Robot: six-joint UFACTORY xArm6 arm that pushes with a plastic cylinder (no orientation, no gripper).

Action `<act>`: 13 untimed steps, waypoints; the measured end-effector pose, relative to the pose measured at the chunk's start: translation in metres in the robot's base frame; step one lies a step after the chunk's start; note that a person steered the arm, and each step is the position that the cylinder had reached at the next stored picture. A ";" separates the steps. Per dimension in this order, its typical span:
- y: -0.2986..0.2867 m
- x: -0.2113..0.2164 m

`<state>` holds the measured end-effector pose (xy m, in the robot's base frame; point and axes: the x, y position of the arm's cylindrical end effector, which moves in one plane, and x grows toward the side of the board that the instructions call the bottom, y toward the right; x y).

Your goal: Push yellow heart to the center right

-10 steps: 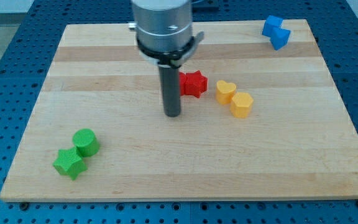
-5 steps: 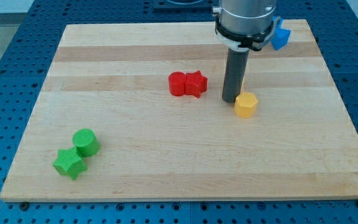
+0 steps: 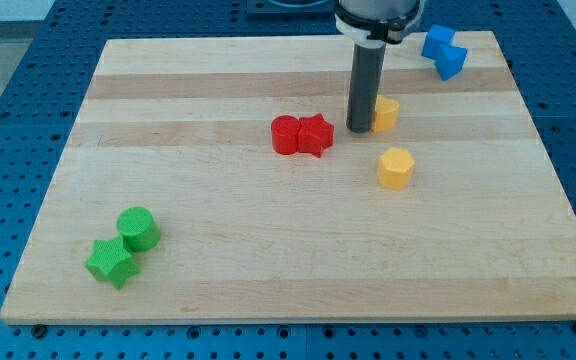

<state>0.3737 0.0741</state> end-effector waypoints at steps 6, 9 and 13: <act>0.036 -0.046; 0.084 -0.022; 0.093 -0.012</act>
